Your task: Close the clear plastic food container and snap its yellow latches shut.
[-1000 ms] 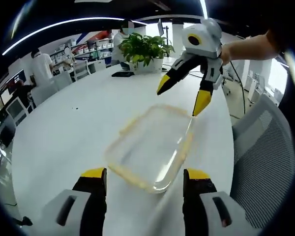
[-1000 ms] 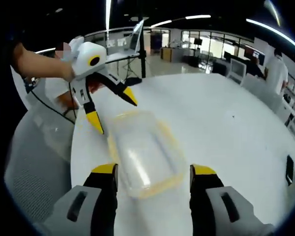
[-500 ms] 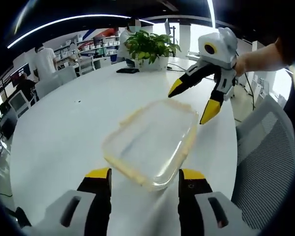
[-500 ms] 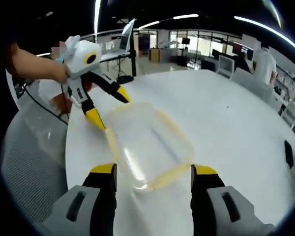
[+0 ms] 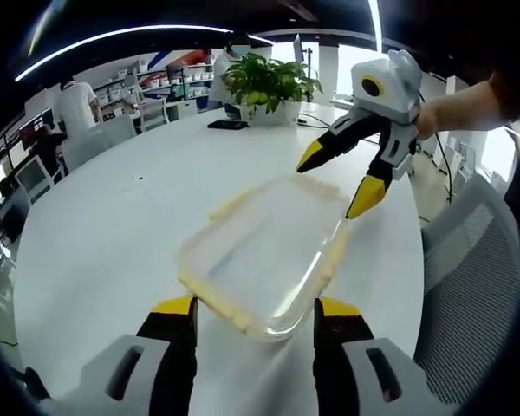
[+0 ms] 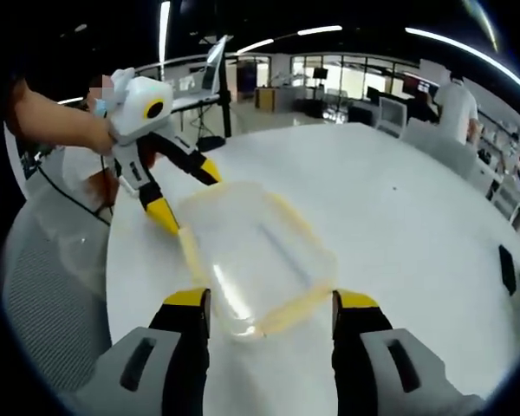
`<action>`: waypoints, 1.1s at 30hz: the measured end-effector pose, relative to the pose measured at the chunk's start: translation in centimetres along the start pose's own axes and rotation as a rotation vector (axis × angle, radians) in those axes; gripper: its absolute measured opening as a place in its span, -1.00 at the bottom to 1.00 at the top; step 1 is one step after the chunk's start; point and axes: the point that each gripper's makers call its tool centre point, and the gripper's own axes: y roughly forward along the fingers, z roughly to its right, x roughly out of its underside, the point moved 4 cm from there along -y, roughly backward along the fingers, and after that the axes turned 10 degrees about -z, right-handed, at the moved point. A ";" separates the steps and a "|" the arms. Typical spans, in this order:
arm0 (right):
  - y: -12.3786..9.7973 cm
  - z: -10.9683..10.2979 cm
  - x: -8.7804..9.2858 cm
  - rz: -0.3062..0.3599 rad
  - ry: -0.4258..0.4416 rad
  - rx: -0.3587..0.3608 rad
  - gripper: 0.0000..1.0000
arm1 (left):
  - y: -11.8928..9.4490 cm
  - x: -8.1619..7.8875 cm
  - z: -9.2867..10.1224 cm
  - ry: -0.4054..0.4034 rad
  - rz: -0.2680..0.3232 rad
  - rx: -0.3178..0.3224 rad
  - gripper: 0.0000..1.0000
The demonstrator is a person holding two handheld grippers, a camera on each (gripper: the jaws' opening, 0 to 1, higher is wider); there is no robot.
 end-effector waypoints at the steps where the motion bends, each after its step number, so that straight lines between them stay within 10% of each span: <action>1: 0.2 0.2 -0.2 -0.002 -0.001 -0.001 0.08 | 0.1 -0.1 -0.2 -0.003 0.001 -0.001 -0.03; 33: 2.7 5.4 -3.2 -0.045 0.019 -0.025 0.12 | 2.1 -2.8 -5.1 -0.030 -0.044 -0.014 -0.02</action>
